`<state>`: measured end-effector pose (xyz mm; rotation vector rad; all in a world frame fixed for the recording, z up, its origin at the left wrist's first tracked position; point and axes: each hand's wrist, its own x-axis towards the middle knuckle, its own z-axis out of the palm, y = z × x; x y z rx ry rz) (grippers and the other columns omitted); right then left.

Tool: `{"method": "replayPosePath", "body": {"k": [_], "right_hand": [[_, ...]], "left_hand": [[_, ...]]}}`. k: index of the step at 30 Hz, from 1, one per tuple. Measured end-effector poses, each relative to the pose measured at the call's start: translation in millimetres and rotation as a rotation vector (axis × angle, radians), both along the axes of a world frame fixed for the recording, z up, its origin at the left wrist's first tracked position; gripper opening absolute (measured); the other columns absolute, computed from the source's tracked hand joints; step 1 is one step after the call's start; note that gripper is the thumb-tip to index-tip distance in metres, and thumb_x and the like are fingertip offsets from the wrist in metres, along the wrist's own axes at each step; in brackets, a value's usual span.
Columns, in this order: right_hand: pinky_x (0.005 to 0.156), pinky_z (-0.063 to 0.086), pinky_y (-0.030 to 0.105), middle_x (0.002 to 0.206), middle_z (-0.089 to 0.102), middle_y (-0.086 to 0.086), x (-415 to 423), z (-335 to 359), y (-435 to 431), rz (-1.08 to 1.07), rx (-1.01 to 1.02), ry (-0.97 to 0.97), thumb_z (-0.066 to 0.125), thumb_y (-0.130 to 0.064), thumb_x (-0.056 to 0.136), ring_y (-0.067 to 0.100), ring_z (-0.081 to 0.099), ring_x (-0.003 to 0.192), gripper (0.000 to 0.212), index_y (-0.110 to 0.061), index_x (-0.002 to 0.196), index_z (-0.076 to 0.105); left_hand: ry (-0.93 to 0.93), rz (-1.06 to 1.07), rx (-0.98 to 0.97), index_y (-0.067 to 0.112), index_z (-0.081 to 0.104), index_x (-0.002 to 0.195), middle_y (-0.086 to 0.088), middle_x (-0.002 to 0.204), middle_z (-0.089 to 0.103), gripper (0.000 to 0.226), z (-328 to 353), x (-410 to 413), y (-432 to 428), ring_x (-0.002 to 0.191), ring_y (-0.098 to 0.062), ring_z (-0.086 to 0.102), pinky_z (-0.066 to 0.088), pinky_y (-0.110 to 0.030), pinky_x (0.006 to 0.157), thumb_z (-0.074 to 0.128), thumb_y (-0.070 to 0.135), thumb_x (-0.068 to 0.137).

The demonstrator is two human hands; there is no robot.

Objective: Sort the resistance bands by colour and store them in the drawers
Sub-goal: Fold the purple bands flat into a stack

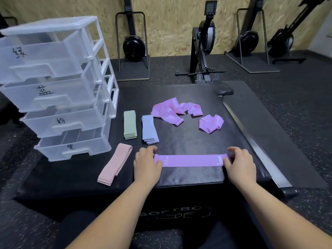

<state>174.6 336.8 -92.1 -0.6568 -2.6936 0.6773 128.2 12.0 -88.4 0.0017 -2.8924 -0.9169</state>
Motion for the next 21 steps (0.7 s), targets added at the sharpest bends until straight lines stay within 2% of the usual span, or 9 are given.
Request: {"method": "replayPosePath", "body": {"k": [5,8,13,17,21], "right_hand": [[0.093,0.053,0.050,0.115,0.055,0.004,-10,8,3,-0.012,-0.084,0.036,0.069,-0.030,0.089,0.030,0.057,0.111,0.034,-0.028,0.123,0.065],[0.094,0.053,0.049,0.118,0.055,0.005,-23,12,4,-0.002,-0.082,0.048,0.068,-0.029,0.090,0.030,0.056,0.115,0.033,-0.028,0.122,0.066],[0.093,0.052,0.044,0.126,0.056,0.005,-51,23,-1,0.065,-0.076,0.049,0.068,-0.027,0.092,0.029,0.052,0.123,0.032,-0.026,0.125,0.066],[0.086,0.052,0.041,0.131,0.056,-0.003,-82,36,-13,0.242,-0.033,-0.001,0.067,-0.028,0.093,0.024,0.050,0.123,0.037,-0.031,0.130,0.065],[0.093,0.050,0.038,0.136,0.057,-0.006,-122,46,-28,0.501,0.082,-0.058,0.068,-0.030,0.095,0.024,0.053,0.125,0.042,-0.031,0.137,0.063]], "left_hand": [[0.093,-0.040,-0.003,0.024,0.063,0.129,0.000,0.118,0.056,0.042,9,-8,14,0.111,-0.028,0.050,0.046,-0.048,0.098,0.067,0.021,0.087],[0.100,-0.125,0.002,0.026,0.063,0.127,0.003,0.119,0.058,0.037,15,-17,26,0.117,-0.025,0.052,0.045,-0.046,0.102,0.068,0.024,0.090],[0.056,-0.248,-0.026,0.023,0.061,0.135,0.003,0.132,0.056,0.040,27,-37,50,0.127,-0.021,0.051,0.044,-0.042,0.108,0.066,0.027,0.095],[-0.003,-0.333,-0.089,0.020,0.054,0.145,0.000,0.144,0.053,0.050,33,-58,69,0.135,-0.023,0.049,0.042,-0.042,0.113,0.066,0.030,0.097],[-0.052,-0.381,-0.198,0.017,0.047,0.151,-0.003,0.153,0.047,0.059,34,-80,85,0.141,-0.027,0.043,0.039,-0.044,0.116,0.065,0.037,0.098]]}}
